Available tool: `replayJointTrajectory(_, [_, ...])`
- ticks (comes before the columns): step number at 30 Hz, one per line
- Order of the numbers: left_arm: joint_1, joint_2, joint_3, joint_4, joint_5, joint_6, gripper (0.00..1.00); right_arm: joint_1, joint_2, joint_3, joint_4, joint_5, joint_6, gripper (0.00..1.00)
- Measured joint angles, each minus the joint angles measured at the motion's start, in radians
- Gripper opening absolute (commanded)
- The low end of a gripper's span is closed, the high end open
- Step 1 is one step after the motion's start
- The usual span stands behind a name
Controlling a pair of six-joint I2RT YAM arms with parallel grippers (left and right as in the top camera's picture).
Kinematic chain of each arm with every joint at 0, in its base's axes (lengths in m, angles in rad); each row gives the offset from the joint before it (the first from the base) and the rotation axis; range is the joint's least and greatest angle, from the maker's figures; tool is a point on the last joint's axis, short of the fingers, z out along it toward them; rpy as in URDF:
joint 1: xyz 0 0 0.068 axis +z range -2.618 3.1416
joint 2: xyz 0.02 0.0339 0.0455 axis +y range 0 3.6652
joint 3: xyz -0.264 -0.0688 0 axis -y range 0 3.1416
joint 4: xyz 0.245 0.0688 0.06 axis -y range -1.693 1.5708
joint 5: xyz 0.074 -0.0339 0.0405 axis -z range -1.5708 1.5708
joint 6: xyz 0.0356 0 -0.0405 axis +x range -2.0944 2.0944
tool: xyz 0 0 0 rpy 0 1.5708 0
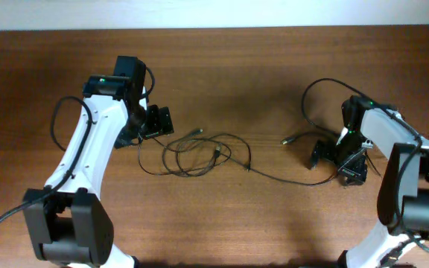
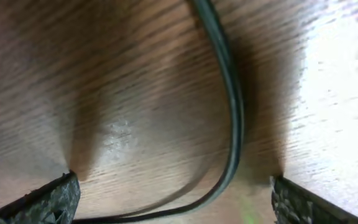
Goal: Untangle cables
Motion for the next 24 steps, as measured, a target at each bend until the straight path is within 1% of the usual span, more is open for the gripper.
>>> replayJointTrajectory(3, [0.000, 0.000, 0.000, 0.000, 0.000, 0.000, 0.99, 0.030, -0.034, -0.043, 0.051, 0.012, 0.018, 0.98])
replayJointTrajectory(6, [0.000, 0.000, 0.000, 0.000, 0.000, 0.000, 0.99, 0.141, -0.052, -0.051, 0.128, 0.009, 0.040, 0.98])
replayJointTrajectory(7, [0.000, 0.000, 0.000, 0.000, 0.000, 0.000, 0.99, 0.191, -0.059, -0.047, 0.185, -0.014, 0.035, 0.98])
replayJointTrajectory(8, [0.000, 0.000, 0.000, 0.000, 0.000, 0.000, 0.99, 0.247, -0.058, -0.029, 0.266, -0.073, 0.001, 0.98])
replayJointTrajectory(10, [0.000, 0.000, 0.000, 0.000, 0.000, 0.000, 0.99, 0.301, -0.038, 0.001, 0.298, -0.177, -0.059, 0.98])
replayJointTrajectory(12, [0.000, 0.000, 0.000, 0.000, 0.000, 0.000, 0.99, 0.311, -0.019, 0.019, 0.337, -0.311, -0.097, 0.98])
replayJointTrajectory(13, [0.000, 0.000, 0.000, 0.000, 0.000, 0.000, 0.99, 0.312, -0.006, 0.020, 0.397, -0.404, -0.106, 0.98])
replayJointTrajectory(15, [0.000, 0.000, 0.000, 0.000, 0.000, 0.000, 0.99, 0.312, 0.011, 0.020, 0.464, -0.494, -0.105, 0.98])
replayJointTrajectory(24, [0.000, 0.000, 0.000, 0.000, 0.000, 0.000, 0.99, 0.312, 0.015, 0.018, 0.465, -0.505, -0.112, 0.98])
